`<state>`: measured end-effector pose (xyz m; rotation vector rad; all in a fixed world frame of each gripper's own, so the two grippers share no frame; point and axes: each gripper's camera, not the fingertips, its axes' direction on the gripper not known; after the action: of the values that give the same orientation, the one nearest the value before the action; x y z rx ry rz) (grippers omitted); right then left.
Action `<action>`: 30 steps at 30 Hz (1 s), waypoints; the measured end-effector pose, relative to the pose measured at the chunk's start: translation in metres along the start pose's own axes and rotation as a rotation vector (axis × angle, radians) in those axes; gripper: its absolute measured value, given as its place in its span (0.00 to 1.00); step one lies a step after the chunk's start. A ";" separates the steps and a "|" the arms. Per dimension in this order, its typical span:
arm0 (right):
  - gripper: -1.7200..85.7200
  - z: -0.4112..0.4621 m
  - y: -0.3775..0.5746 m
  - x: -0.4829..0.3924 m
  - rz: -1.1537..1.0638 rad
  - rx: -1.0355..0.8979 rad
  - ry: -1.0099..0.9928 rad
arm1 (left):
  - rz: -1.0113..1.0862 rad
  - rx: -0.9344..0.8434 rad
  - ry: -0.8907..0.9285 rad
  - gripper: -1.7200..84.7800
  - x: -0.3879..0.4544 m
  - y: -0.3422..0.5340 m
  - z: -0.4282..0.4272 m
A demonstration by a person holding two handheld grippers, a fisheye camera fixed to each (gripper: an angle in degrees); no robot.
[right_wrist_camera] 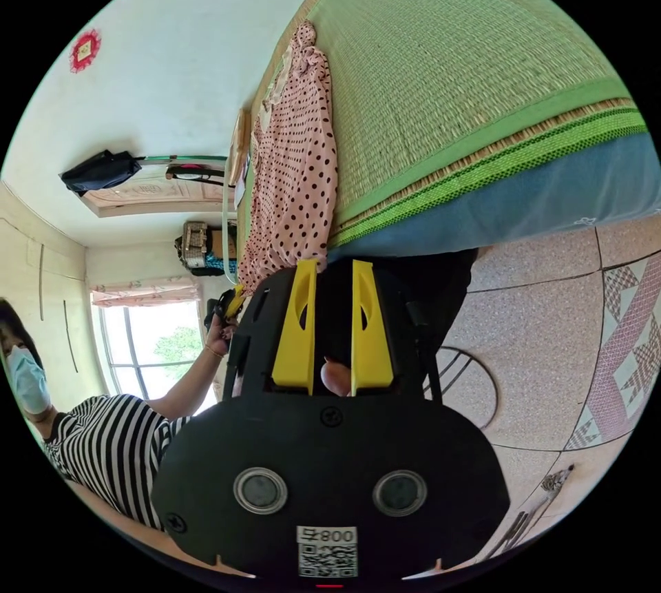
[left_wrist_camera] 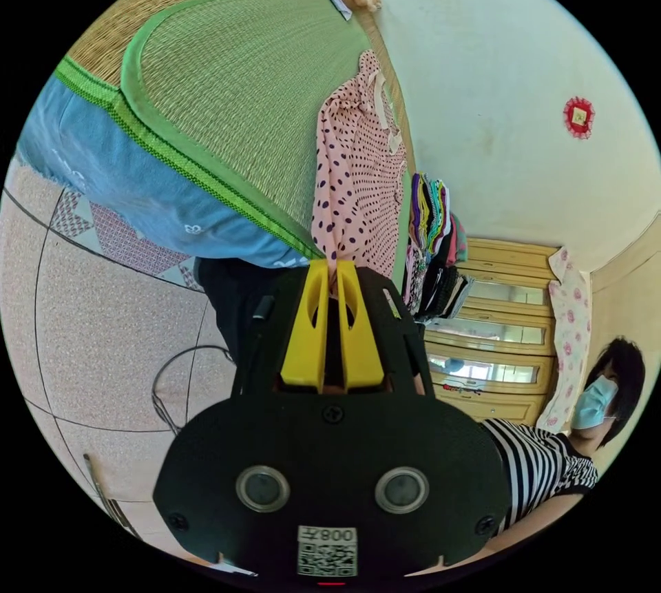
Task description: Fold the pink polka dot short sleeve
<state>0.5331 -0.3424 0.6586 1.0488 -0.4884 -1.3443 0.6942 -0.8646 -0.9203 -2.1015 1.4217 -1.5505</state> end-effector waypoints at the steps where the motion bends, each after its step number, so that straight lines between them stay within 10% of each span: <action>1: 0.12 0.001 0.000 0.001 -0.003 0.001 -0.006 | -0.003 0.010 0.012 0.04 0.000 0.005 -0.005; 30: 0.11 0.051 -0.014 0.042 -0.113 -0.042 -0.256 | -0.015 0.001 0.037 0.04 0.017 0.068 -0.069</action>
<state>0.4937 -0.3969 0.6610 0.8842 -0.5947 -1.5936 0.5984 -0.8875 -0.9200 -2.0980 1.4195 -1.6038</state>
